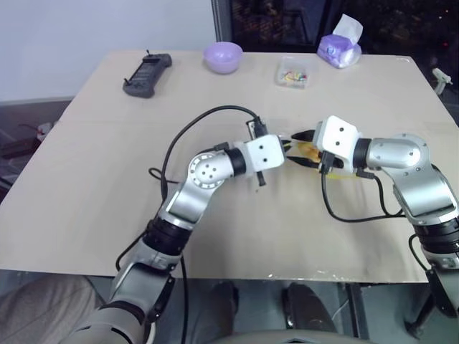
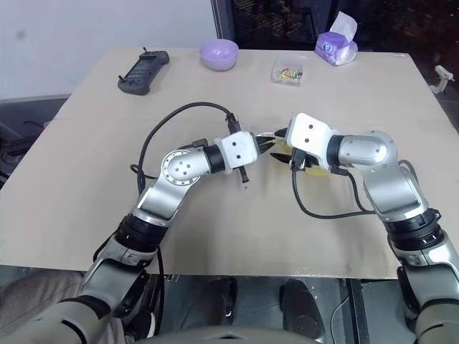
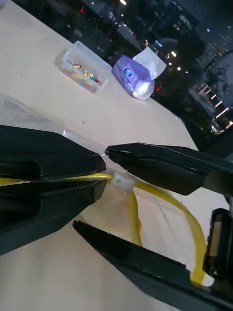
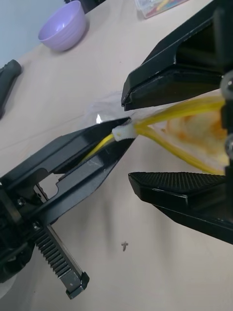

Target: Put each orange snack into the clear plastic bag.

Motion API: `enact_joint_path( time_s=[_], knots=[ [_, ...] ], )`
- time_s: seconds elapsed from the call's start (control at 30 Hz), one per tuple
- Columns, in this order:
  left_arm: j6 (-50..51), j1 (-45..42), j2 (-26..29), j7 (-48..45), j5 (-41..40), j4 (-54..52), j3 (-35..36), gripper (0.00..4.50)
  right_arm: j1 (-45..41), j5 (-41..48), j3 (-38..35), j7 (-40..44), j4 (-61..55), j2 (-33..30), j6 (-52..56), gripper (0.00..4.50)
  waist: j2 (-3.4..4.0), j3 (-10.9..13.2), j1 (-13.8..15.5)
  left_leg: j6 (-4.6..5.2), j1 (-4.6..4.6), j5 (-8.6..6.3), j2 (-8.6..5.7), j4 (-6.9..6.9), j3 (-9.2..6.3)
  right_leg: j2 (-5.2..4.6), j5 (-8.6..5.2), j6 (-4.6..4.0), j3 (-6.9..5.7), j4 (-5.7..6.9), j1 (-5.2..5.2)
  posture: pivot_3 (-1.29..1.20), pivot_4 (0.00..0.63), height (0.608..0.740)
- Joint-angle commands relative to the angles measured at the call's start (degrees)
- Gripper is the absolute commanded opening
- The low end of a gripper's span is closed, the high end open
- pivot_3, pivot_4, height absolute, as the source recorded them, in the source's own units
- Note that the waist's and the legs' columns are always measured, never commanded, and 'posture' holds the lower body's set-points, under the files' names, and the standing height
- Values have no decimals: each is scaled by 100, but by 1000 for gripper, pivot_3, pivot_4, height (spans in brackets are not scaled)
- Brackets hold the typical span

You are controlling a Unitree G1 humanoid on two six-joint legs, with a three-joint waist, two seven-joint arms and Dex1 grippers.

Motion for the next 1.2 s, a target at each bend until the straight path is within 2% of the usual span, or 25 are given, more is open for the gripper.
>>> enact_joint_path(
  time_s=[0.03, 0.23, 0.33, 0.37, 0.43, 0.97, 1.2],
  knots=[
    [29, 30, -3, 72, -7, -309, 55, 0, -56, 2, -121, -75, -251, -2, -46, 2187, 0, 0, 1, 0, 0, 0, 0, 0, 0, 0, 0, 0, 0, 0, 0, 0, 150, 740],
    [60, 48, -17, 75, -2, -319, 54, 0, -85, 92, -163, -63, -403, 21, 45, 2187, 0, 0, 1, 1, 0, 0, 0, 0, 0, 0, 0, 0, 0, 0, 0, 0, 150, 740],
    [79, 61, -27, 68, -14, -338, 50, 0, -58, 105, -157, -70, -450, 21, 73, 1395, 0, 0, 2, 1, 0, 0, 0, 0, 0, 0, 0, 0, 0, 0, 0, 0, 150, 740],
    [84, 66, -29, 66, -18, -344, 49, 0, -51, 105, -155, -74, -457, 21, 81, 850, 0, 0, 1, 1, 0, 0, 0, 0, 0, 0, 0, 0, 0, 0, 0, 0, 150, 740],
    [86, 69, -30, 66, -20, -346, 44, 0, -27, 107, -163, -88, -457, 21, 107, 47, 0, 0, 2, 1, 0, -1, 0, 0, 0, 0, 0, 0, 0, 0, 0, 0, 150, 740],
    [64, 28, -71, 97, -20, -282, 28, 0, 18, 29, -165, -157, -368, -37, 62, 47, 0, 0, 3, 1, 0, -1, 0, 0, 0, 0, 0, 0, 0, 0, 0, 0, 150, 740],
    [45, 40, -81, 143, -7, -268, 58, 0, 152, 4, -299, -79, -393, -377, 141, 47, 0, 0, 1, 1, 0, -1, 0, 0, 0, 0, 0, 0, 0, 0, 0, 0, 150, 740]
  ],
)
